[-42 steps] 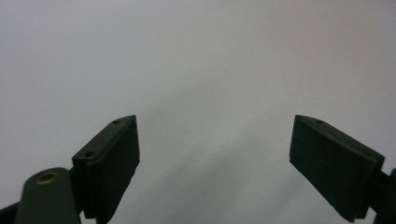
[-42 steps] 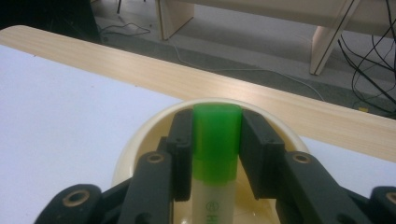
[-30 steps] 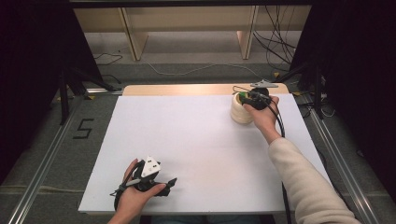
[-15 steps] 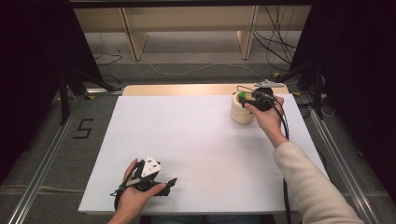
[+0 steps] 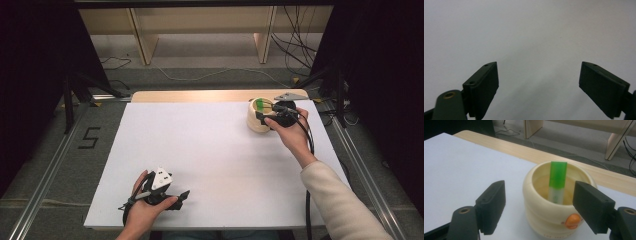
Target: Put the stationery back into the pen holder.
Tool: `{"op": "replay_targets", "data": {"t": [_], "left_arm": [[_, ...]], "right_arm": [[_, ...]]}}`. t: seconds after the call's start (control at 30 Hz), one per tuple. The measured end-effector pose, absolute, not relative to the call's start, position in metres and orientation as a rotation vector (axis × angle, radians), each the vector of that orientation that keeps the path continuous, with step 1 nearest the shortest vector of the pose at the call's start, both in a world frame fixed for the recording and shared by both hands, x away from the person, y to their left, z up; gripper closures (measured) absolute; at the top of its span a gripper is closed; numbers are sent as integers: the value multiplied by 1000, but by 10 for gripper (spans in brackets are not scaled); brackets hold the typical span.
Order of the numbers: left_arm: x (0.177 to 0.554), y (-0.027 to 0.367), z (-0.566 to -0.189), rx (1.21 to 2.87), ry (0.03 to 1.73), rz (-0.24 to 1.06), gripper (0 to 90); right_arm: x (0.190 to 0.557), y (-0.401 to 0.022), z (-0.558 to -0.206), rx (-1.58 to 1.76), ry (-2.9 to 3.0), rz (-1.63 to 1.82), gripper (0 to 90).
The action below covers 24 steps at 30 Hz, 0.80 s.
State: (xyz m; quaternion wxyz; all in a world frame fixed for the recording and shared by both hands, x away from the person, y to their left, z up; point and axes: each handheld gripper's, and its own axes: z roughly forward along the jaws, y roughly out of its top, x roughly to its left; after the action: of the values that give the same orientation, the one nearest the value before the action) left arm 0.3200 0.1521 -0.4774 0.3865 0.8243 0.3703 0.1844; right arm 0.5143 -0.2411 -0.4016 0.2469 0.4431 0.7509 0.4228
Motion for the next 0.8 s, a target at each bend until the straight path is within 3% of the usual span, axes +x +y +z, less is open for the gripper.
{"op": "replay_targets", "data": {"t": [0.8], "left_arm": [[319, 151, -477, 2096, 944, 470, 158]], "right_arm": [[466, -242, -409, 1147, 2115, 1180, 217]]}}
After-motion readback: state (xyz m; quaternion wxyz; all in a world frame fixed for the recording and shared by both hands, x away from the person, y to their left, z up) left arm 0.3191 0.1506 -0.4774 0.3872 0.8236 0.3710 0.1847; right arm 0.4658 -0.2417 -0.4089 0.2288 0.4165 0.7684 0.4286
